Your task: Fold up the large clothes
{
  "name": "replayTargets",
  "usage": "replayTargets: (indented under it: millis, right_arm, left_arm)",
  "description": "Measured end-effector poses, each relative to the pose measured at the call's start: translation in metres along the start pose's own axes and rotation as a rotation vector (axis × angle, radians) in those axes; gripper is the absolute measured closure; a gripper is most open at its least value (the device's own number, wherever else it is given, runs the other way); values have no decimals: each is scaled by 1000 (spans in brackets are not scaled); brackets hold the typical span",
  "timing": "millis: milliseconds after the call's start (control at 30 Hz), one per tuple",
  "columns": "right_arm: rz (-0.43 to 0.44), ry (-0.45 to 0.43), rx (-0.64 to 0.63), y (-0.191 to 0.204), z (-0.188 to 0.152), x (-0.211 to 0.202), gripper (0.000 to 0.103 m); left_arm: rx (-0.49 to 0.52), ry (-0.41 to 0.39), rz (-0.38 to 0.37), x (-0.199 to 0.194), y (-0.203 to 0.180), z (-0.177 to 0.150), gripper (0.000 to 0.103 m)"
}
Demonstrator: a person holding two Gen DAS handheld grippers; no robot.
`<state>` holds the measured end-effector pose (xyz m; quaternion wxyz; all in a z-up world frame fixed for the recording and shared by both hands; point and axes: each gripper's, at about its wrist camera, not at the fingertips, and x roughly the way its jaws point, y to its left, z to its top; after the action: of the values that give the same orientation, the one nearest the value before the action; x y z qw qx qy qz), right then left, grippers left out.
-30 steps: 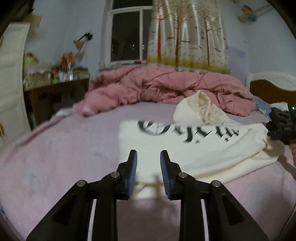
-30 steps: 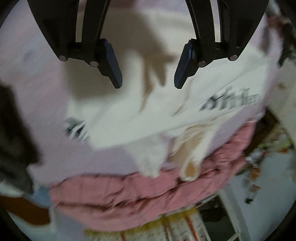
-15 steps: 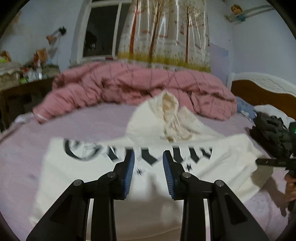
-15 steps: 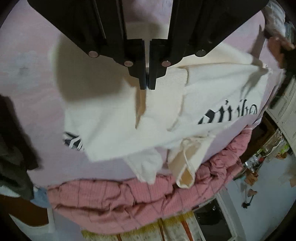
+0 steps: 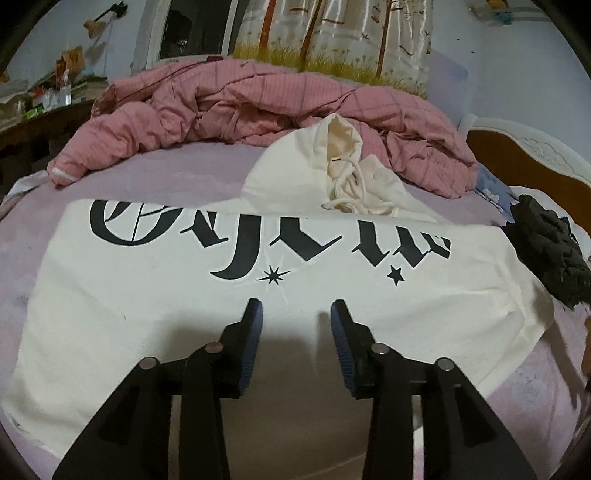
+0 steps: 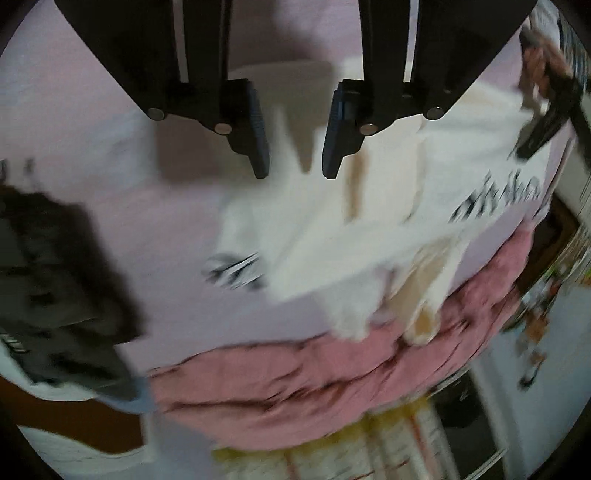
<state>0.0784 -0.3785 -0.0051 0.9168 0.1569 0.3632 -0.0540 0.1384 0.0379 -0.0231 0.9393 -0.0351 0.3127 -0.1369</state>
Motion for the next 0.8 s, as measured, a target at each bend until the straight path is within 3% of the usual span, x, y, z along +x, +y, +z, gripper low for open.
replayTargets:
  millis: [200,400,533,700,733,767,800]
  right_arm:
    - [-55,4,108,-52,54,14,72]
    - [-33,147,-23,-14,83,58,72]
    - [-75,159,-22,0,71,78,45]
    - [88,158,97,-18,58,83,44]
    - [104,169,82,-18,56,85,49]
    - [97,168,59,-17,54,87,78]
    - [84,150,26,-15,51,86,94]
  left_arm:
    - [34,8,5,4,-5,1,64]
    - [35,51,2,14,-5,1,62]
    - [21,54,-12,14,-2,1,61]
    - [22,50,-11,14,-2,2,59]
    - [23,49,-11,14,-3,2,59]
    - [24,48,-11,14,-3,2,58]
    - [24,49,-11,14,-3,2,58]
